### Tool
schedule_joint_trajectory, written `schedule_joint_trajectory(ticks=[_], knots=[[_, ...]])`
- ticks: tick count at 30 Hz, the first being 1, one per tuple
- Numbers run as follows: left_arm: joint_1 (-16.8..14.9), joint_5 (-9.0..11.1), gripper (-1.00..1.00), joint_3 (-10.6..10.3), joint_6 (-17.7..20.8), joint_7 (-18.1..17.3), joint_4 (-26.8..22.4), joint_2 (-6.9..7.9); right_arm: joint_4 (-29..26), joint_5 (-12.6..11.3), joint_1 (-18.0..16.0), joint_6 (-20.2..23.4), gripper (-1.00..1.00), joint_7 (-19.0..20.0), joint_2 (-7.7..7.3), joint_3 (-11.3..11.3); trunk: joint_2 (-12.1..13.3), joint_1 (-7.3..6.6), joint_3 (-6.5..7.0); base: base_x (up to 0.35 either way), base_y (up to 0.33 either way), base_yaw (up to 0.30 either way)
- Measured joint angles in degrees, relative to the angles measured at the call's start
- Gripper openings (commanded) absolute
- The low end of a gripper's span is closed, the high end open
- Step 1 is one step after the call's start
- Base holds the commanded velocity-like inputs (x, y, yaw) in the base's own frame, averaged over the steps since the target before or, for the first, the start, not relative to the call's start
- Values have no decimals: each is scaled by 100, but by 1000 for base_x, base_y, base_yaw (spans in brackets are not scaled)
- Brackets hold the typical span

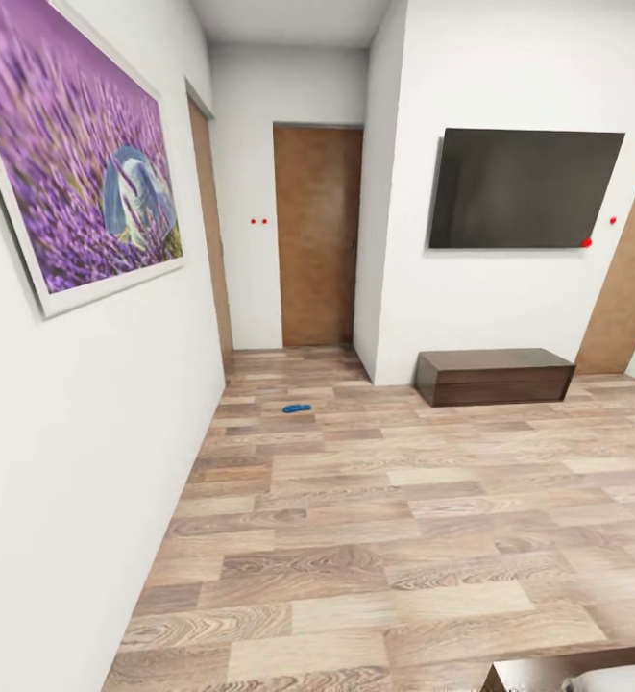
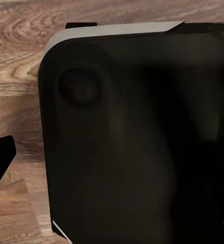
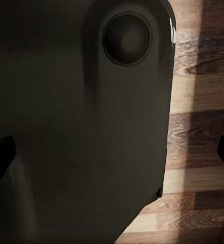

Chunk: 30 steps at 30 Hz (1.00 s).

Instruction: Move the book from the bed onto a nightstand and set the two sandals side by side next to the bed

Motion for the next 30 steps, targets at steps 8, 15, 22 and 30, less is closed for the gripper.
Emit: schedule_joint_trajectory(ticks=[8, 15, 22, 30], knots=[[3, -1, 100, 0, 0, 0, -7, 0, 0, 0, -1, 0, 100, -3, 0, 0, 0, 0, -56, 0, 0, -143], [2, 1, 100, 0, 0, 0, -8, 0, 1, 0, -1, 0, 100, -5, 0, 6, 0, 0, -67, 0, 0, -21], [3, 1, 100, 0, 0, 0, -7, 0, 0, 0, -1, 0, 100, -7, 0, 13, 0, 0, -68, 0, 0, 102], [1, 1, 100, 0, 0, 0, -4, 0, 1, 0, -1, 0, 100, -8, 0, 16, 0, 0, -68, 0, 0, 105]])
